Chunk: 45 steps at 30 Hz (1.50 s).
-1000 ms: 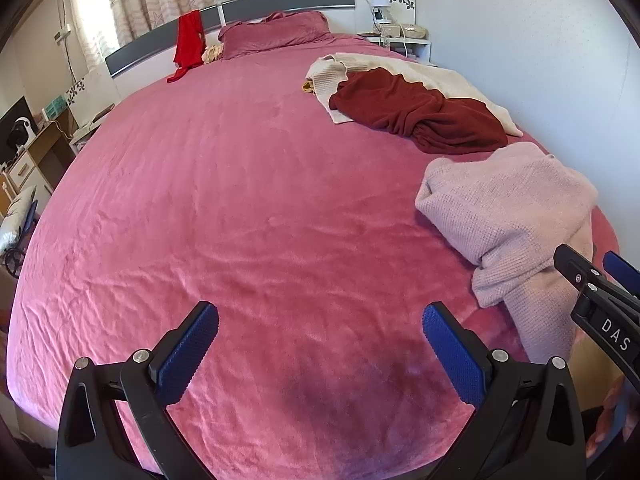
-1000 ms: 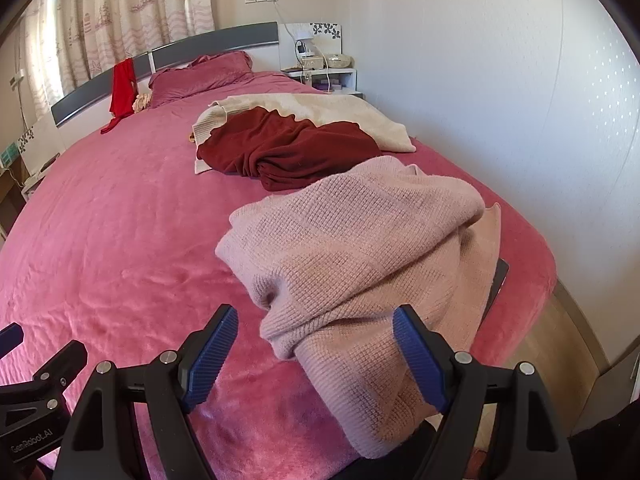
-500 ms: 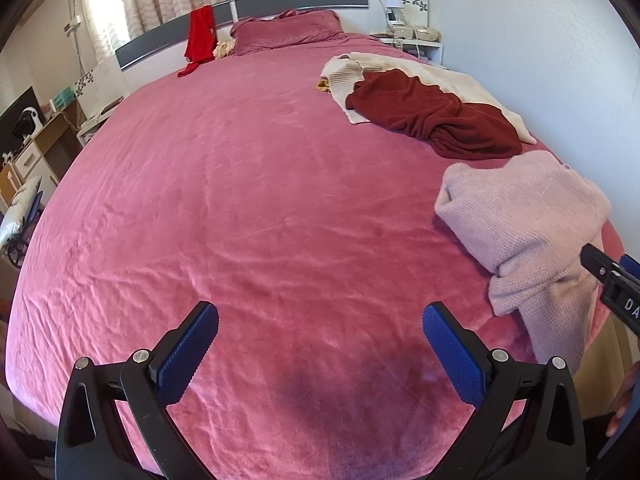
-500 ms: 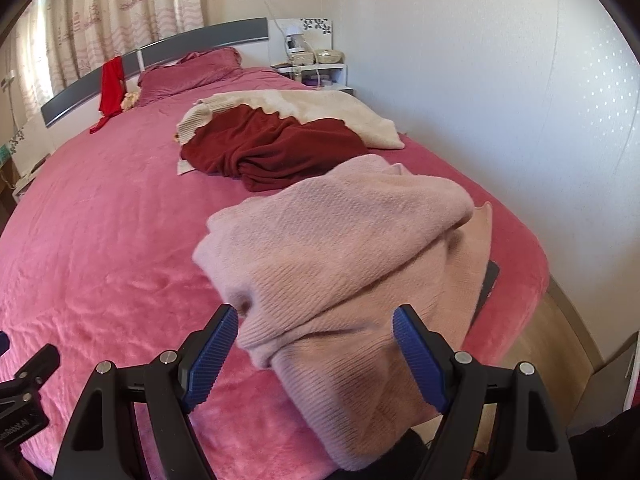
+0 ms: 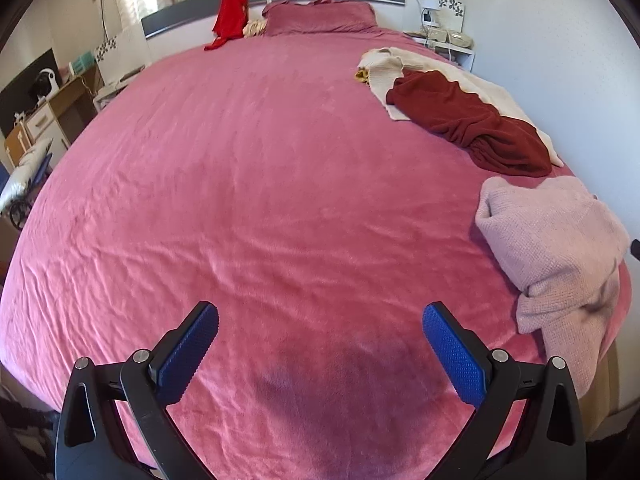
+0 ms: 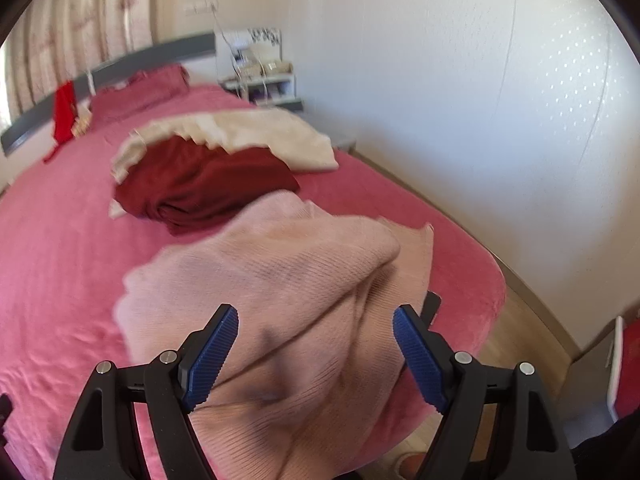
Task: Fold clothes
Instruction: 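Grasp the pink sweater with the right gripper and lift it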
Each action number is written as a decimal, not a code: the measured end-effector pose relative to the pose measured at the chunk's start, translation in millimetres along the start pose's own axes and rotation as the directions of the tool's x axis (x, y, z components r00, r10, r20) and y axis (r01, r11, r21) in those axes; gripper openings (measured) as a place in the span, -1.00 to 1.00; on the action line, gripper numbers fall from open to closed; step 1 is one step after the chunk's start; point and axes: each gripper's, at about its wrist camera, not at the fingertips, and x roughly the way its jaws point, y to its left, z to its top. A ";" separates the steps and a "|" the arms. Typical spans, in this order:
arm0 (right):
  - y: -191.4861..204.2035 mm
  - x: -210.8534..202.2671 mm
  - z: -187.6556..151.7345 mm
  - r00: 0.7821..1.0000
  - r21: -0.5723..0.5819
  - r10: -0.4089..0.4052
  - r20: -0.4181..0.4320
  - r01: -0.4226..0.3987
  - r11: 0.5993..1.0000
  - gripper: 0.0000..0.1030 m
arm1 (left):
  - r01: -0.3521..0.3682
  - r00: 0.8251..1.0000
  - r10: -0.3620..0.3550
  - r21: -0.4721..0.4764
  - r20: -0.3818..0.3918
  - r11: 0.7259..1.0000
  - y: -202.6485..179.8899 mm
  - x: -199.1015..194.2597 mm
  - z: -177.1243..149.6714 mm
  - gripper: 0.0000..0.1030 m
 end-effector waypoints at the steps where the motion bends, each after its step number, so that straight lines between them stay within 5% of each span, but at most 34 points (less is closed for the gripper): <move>1: -1.2 13.1 3.1 1.000 0.006 0.000 -0.029 0.000 1.000 0.59 | -0.004 1.000 0.004 0.005 -0.002 1.000 1.8 1.0 -1.0 1.00; 5: -4.2 69.6 5.9 0.981 0.067 0.048 -0.189 -0.036 0.997 0.65 | -0.023 1.000 0.023 0.027 0.000 0.999 11.3 3.9 -7.2 1.00; 9: -11.9 123.0 -5.1 0.934 0.212 0.190 -0.302 -0.128 0.969 0.65 | -0.022 0.999 0.023 0.021 -0.033 1.000 29.0 9.6 -17.7 1.00; 10: -17.4 129.8 -9.3 0.923 0.278 0.259 -0.284 -0.179 0.944 0.53 | -0.030 0.999 0.031 0.017 -0.038 0.999 33.9 10.4 -20.1 1.00; 12: -28.1 134.3 -15.4 0.903 0.379 0.367 -0.222 -0.267 0.886 -0.02 | -0.046 0.998 0.046 0.009 -0.047 0.999 44.5 11.6 -24.6 1.00; 14: -33.5 126.9 -16.3 0.893 0.401 0.420 -0.163 -0.329 0.855 -0.27 | -0.066 0.996 0.066 -0.004 -0.052 0.998 57.7 11.8 -29.1 1.00; 16: -40.7 112.6 -11.7 0.860 0.447 0.502 -0.095 -0.414 0.793 -0.33 | -0.078 0.995 0.076 -0.029 -0.059 0.997 72.1 11.2 -33.0 1.00; 20: -48.1 75.3 12.4 0.760 0.525 0.648 0.049 -0.572 0.631 -0.52 | -0.102 0.993 0.097 -0.083 -0.062 0.991 98.1 8.5 -38.4 1.00; 25: -12.9 -13.7 82.5 0.603 0.399 0.777 0.183 -0.767 0.502 -0.56 | -0.125 0.992 0.119 -0.148 -0.045 0.981 129.8 -2.5 -43.0 1.00; 31: 41.1 -142.8 168.4 0.367 0.146 0.884 0.289 -0.930 0.338 -0.64 | -0.161 0.987 0.163 -0.225 -0.008 0.961 176.1 -24.0 -50.7 1.00; 33: 74.2 -209.4 193.4 0.256 -0.001 0.919 0.299 -0.963 0.268 -0.81 | -0.185 0.981 0.192 -0.263 0.003 0.947 194.3 -32.9 -55.6 1.00; 35: 108.2 -272.4 211.2 0.097 -0.129 0.953 0.288 -0.982 0.139 -0.99 | -0.209 0.975 0.223 -0.307 0.010 0.928 214.7 -42.8 -61.5 1.00; 37: 148.4 -340.1 217.4 0.029 -0.265 0.964 0.265 -0.959 0.102 -0.99 | -0.223 0.970 0.243 -0.352 0.012 0.909 233.7 -52.9 -68.2 1.00; 40: 214.1 -413.3 210.0 -0.008 -0.379 0.983 0.184 -0.923 0.063 -0.98 | -0.259 0.956 0.292 -0.423 0.013 0.868 262.0 -68.4 -83.3 1.00; 41: 232.7 -424.1 202.0 0.005 -0.387 0.986 0.165 -0.919 0.070 -0.92 | -0.267 0.952 0.306 -0.446 0.016 0.854 271.4 -72.7 -89.1 1.00; 42: 250.6 -431.5 191.2 0.020 -0.403 0.990 0.143 -0.912 0.076 -0.61 | -0.275 0.947 0.320 -0.469 0.017 0.839 280.6 -76.8 -95.1 1.00; 43: 266.9 -433.7 179.1 0.040 -0.422 0.992 0.121 -0.903 0.087 -0.48 | -0.286 0.942 0.336 -0.491 0.015 0.823 290.1 -80.4 -102.0 1.00; 44: 282.1 -429.4 164.3 0.089 -0.438 0.990 0.109 -0.890 0.128 -0.42 | -0.294 0.937 0.348 -0.511 0.011 0.808 297.6 -83.0 -108.4 1.00; 45: 295.1 -414.9 148.7 0.163 -0.451 0.982 0.097 -0.872 0.189 -0.37 | -0.298 0.935 0.354 -0.525 0.008 0.797 302.3 -84.7 -113.3 1.00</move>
